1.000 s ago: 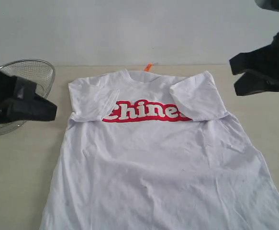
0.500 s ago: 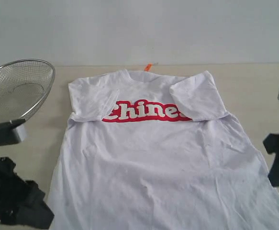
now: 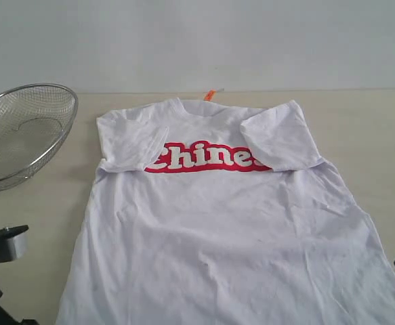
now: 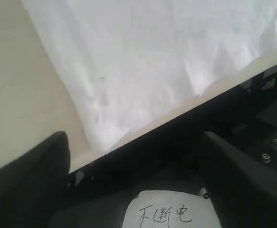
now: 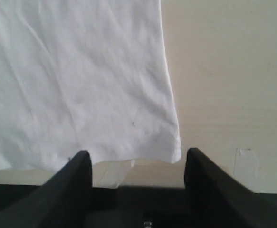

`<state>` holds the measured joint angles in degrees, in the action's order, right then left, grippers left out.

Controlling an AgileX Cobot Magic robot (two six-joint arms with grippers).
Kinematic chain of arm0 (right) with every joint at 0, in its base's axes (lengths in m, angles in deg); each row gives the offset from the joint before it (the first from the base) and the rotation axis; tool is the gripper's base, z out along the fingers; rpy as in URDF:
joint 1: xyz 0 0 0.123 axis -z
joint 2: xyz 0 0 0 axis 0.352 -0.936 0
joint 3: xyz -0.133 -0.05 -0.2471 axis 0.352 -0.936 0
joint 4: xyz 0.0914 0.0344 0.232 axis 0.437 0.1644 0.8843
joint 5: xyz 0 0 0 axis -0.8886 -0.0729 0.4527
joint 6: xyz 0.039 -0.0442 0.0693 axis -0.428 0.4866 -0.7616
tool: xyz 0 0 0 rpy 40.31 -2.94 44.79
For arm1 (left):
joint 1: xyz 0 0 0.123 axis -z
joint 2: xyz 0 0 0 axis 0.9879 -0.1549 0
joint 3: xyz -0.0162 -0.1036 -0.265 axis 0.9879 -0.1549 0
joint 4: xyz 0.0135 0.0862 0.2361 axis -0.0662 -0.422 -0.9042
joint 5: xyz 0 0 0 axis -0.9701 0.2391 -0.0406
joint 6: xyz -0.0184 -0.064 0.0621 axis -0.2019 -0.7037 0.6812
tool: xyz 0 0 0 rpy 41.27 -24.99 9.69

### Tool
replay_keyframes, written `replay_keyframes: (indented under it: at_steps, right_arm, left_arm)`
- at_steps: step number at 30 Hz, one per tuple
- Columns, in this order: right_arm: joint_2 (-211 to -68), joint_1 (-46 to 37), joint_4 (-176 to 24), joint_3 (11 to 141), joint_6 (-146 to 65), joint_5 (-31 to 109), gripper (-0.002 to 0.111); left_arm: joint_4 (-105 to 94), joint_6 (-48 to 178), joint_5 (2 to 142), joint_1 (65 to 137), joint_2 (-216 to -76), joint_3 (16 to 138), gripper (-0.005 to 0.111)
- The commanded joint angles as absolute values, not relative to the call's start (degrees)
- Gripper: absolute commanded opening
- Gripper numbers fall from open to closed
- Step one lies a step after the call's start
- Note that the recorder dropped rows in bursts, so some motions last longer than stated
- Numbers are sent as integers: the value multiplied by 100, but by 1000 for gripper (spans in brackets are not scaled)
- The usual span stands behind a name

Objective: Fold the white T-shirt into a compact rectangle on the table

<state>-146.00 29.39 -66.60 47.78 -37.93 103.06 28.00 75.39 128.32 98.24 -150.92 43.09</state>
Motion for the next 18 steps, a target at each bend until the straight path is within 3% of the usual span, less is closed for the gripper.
replay_keyframes:
  at_steps: [1, 12, 18]
  right_arm:
    - [-14566, 2977, -6699, 4229, -3840, 9617, 51]
    - [-14588, 2977, -6793, 4076, -3872, 8763, 51]
    - [-15351, 2977, -6685, 4076, -3872, 8283, 51]
  left_arm:
    - [2600, 7127, 12704, 9840, -15085, 4177, 71]
    - [3042, 7489, 12426, 9840, -16626, 4177, 71]
    - [3222, 7757, 12086, 9840, -16856, 4177, 71]
